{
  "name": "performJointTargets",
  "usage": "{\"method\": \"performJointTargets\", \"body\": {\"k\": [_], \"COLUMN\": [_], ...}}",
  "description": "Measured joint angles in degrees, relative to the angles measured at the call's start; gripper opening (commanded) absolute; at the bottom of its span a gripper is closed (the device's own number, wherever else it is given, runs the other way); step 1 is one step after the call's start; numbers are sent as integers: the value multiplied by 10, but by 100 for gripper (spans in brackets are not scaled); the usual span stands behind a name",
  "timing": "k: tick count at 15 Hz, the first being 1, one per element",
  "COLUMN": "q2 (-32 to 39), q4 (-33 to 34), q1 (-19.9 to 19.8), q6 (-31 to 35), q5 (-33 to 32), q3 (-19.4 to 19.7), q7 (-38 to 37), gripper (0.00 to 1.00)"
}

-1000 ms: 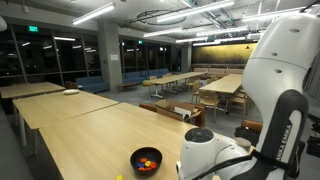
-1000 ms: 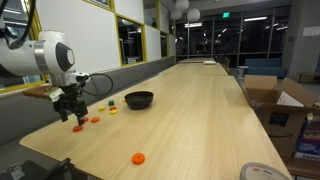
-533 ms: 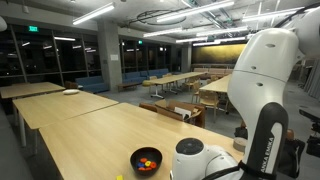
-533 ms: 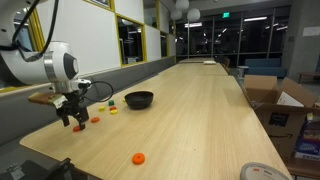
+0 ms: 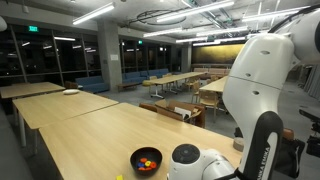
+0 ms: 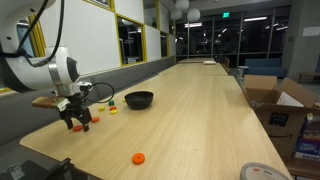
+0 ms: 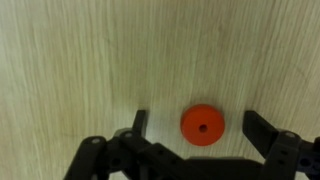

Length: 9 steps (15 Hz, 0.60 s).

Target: Put three yellow circles into the bowl.

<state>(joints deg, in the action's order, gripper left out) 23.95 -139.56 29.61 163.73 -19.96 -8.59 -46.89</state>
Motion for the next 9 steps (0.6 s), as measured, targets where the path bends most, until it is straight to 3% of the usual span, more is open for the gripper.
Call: {"method": "performJointTargets", "body": {"k": [1, 7, 8, 9], "q2": [0, -5, -5, -6], "q4": [0, 5, 6, 6], "q1": [13, 71, 77, 82], "q6": [0, 5, 6, 6], "q5": [0, 0, 0, 1], "q3": [13, 62, 68, 72], "q7": [0, -1, -1, -2], "gripper": [73, 27, 24, 28]}}
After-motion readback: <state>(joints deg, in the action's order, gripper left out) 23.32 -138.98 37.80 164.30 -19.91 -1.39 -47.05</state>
